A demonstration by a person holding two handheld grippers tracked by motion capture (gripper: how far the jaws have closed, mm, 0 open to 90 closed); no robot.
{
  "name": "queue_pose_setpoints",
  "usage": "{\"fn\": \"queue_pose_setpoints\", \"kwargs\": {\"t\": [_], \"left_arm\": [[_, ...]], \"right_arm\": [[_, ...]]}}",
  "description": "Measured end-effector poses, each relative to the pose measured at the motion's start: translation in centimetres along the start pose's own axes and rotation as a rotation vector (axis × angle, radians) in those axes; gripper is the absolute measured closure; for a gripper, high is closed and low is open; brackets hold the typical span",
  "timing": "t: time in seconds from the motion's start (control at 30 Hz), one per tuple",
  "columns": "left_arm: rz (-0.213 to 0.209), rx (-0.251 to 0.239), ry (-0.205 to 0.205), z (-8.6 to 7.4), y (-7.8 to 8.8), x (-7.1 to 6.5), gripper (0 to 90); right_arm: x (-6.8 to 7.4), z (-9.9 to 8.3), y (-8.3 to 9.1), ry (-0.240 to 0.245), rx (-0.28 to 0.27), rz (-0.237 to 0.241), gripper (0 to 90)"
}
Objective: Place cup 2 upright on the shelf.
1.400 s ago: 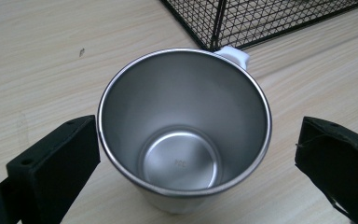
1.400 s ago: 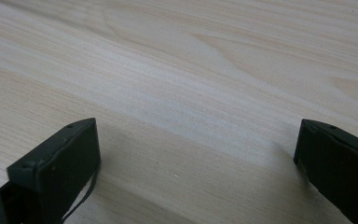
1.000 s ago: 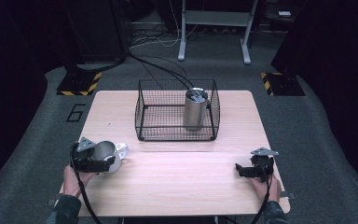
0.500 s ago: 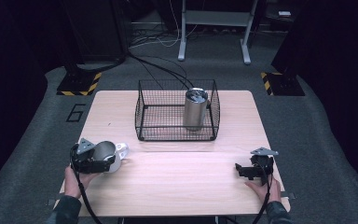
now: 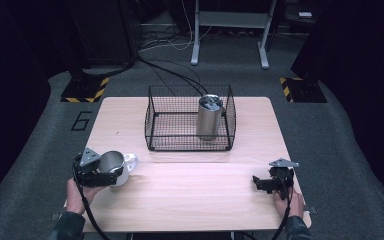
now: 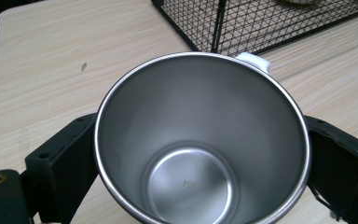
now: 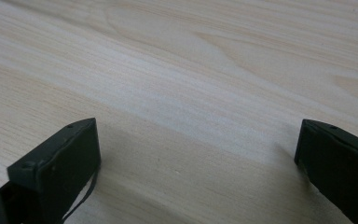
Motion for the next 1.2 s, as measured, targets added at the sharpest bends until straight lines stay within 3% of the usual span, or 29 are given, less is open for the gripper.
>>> {"fn": "queue_pose_setpoints", "kwargs": {"t": [0.47, 0.57, 0.8, 1.2], "left_arm": [[-0.032, -0.018, -0.048, 1.9, 1.3, -1.9, 6.2], [-0.043, -0.018, -0.042, 2.4, 1.5, -2.2, 6.2], [-0.074, -0.035, -0.047, 3.8, 1.5, -3.1, 6.2], [-0.112, -0.023, -0.096, 6.2, 1.3, -4.6, 6.2]], "right_arm": [[0.0, 0.0, 0.0, -0.003, 0.002, 0.001, 0.0], [0.0, 0.0, 0.0, -0.002, 0.001, 0.0, 0.0], [0.0, 0.0, 0.0, -0.002, 0.0, 0.0, 0.0], [0.0, 0.0, 0.0, 0.002, -0.003, 0.002, 0.0]]}}
Point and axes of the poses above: each handheld gripper's, and its own axes: y roughly backward along the jaws, z roughly out of its top, x roughly to its left, the point moved 8 cm from there along -y, roughly forward along the jaws, and after that the axes turned 5 degrees about -z, right-handed, at the moved point
